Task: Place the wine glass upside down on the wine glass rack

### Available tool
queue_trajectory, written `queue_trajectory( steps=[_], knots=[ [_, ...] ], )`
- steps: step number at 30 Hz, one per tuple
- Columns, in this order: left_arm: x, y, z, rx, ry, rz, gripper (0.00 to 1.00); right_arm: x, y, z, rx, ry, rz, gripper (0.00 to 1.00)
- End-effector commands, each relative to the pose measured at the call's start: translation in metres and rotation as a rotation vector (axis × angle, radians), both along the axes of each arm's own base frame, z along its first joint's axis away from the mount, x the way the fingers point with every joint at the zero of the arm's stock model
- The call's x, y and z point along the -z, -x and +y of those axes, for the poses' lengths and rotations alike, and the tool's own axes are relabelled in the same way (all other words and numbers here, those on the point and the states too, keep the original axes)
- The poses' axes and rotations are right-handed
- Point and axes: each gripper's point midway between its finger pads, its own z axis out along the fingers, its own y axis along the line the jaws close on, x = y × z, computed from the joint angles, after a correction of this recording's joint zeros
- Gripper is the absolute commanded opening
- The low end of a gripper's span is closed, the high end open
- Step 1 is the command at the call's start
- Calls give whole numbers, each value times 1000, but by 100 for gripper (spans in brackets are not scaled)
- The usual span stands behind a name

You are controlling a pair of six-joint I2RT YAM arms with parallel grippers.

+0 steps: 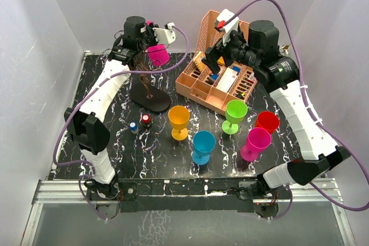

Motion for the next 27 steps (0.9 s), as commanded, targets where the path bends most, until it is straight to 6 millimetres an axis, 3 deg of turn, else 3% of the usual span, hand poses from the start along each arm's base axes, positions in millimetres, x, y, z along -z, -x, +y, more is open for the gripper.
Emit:
queue_trajectory(
  steps=[1,20,27],
  knots=[
    [-34,12,7,-26,30,-53,0,-26,6,-5,8,-29,-90,98],
    [-30,21,13,-67,65,-11,0,-25,6,-4,6,-27,-87,98],
    [-26,26,10,-47,51,-7,9,-24,5,-4,5,-27,-85,98]
  ],
)
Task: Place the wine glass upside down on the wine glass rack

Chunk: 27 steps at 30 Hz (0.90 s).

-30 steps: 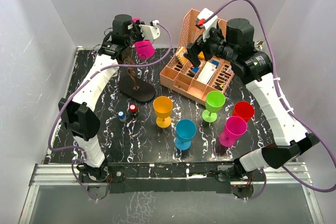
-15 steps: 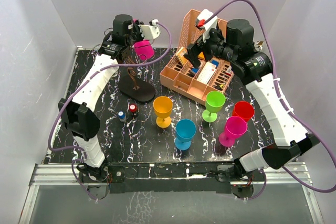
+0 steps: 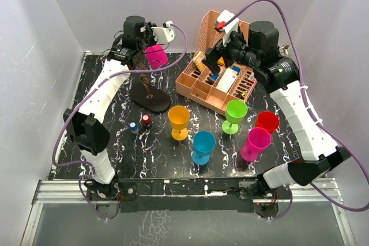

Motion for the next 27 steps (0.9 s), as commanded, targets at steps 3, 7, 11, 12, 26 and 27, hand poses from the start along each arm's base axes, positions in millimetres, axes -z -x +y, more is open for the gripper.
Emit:
queue_trajectory(
  steps=[3,7,11,12,26,27],
  knots=[
    [-29,21,0,17,24,-45,13,-27,4,-4,6,-29,-89,98],
    [-28,23,-1,21,19,-40,15,-26,4,-3,5,-28,-89,98],
    [-29,26,-2,23,20,-41,16,-26,3,-3,5,-27,-88,98],
    [-30,27,-2,25,20,-42,17,-26,3,-3,5,-27,-89,98],
    [-36,40,0,28,34,-64,26,-29,3,-3,4,-27,-91,98],
    [-37,41,-1,30,39,-67,26,-28,3,-3,3,-27,-90,98]
  ],
)
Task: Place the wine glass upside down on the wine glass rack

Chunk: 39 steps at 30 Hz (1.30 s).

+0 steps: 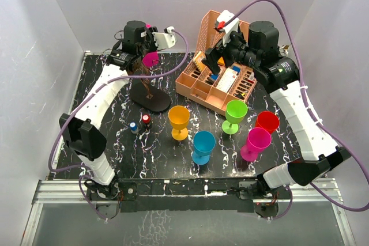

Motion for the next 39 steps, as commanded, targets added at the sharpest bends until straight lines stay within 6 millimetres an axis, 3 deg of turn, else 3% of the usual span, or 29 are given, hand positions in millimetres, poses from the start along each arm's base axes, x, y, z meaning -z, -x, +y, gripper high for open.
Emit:
queue_trajectory(
  steps=[1,13,19,24,27,29,35,39],
  knots=[
    [-46,21,5,3,62,-96,27,-27,3,-3,3,-26,-89,98],
    [-53,44,1,28,182,-69,44,-20,9,-6,8,-19,-73,98],
    [-66,68,-3,60,293,-38,55,0,13,-17,42,23,-42,98],
    [-77,96,-12,93,460,34,63,30,13,-52,158,77,-14,98],
    [-78,113,-19,104,565,99,81,54,15,-80,237,106,36,98],
    [-78,123,-20,104,608,132,87,70,21,-95,271,125,77,98],
    [-73,139,-10,59,631,165,90,127,46,-126,310,171,255,97],
    [-74,142,-7,46,639,166,90,159,48,-137,347,209,368,93]
  ],
)
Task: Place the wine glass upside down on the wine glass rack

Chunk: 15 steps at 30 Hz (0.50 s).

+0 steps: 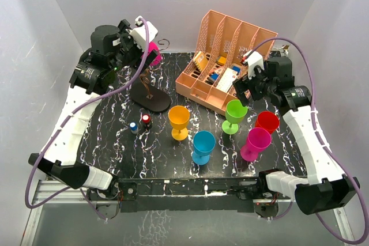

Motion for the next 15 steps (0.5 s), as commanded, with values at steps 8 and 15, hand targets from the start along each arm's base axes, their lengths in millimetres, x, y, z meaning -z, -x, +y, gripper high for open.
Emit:
queue_trajectory(
  steps=[8,15],
  knots=[
    [-1,14,6,-24,42,32,90,70,-2,-8,55,41,261,69],
    [-6,20,11,-33,43,19,90,95,-2,-13,80,76,333,56]
  ],
)
